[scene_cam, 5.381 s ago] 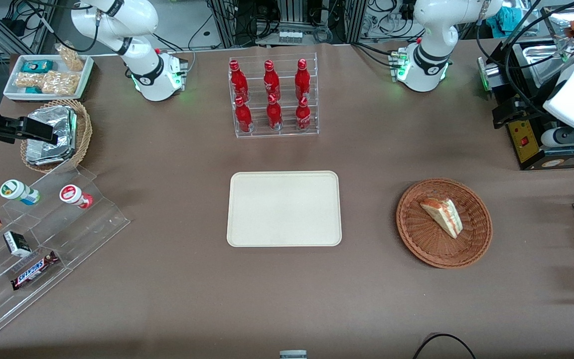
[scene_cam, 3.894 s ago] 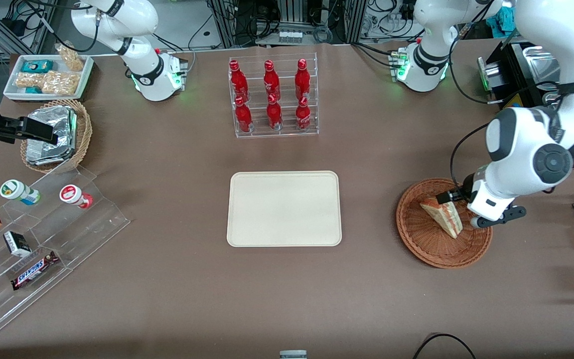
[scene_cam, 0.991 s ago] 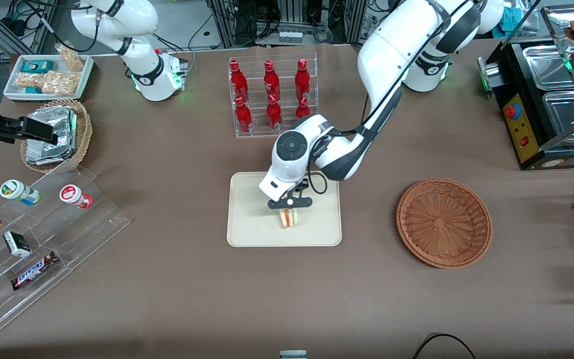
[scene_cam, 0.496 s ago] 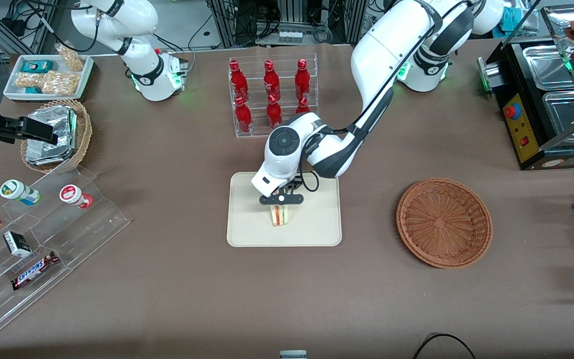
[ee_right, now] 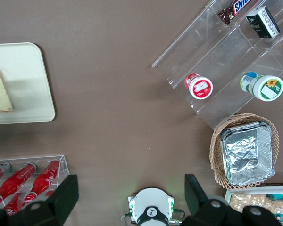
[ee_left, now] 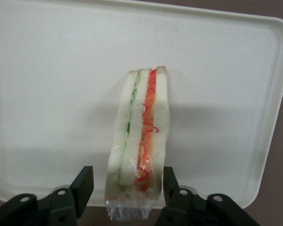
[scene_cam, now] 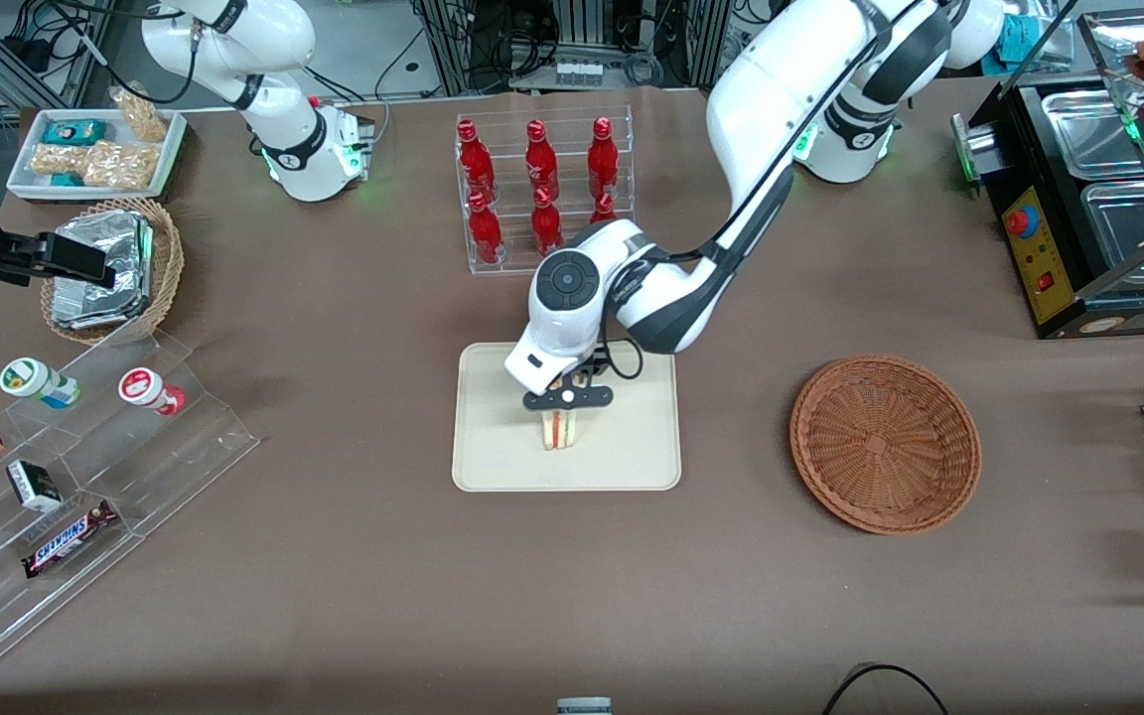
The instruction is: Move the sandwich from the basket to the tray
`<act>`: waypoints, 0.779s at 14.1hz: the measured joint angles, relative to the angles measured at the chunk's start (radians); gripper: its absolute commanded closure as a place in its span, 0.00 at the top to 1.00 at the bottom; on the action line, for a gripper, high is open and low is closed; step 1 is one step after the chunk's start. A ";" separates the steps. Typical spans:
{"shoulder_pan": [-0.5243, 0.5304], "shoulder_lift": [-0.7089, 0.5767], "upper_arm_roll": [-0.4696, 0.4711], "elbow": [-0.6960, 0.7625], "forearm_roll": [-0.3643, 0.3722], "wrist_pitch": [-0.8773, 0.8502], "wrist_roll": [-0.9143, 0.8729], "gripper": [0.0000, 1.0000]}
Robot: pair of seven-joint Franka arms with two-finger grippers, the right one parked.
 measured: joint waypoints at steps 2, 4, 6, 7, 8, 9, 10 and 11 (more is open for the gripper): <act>0.028 -0.079 0.002 0.011 -0.036 -0.129 0.000 1.00; 0.072 -0.173 0.004 0.014 -0.051 -0.272 0.004 1.00; 0.136 -0.253 0.006 0.012 -0.086 -0.388 0.054 1.00; 0.176 -0.288 0.008 0.010 -0.113 -0.447 0.108 1.00; 0.221 -0.320 0.009 0.006 -0.137 -0.508 0.169 1.00; 0.271 -0.353 0.011 0.000 -0.153 -0.568 0.229 1.00; 0.323 -0.386 0.012 -0.008 -0.158 -0.628 0.284 1.00; 0.379 -0.419 0.013 -0.016 -0.158 -0.693 0.346 1.00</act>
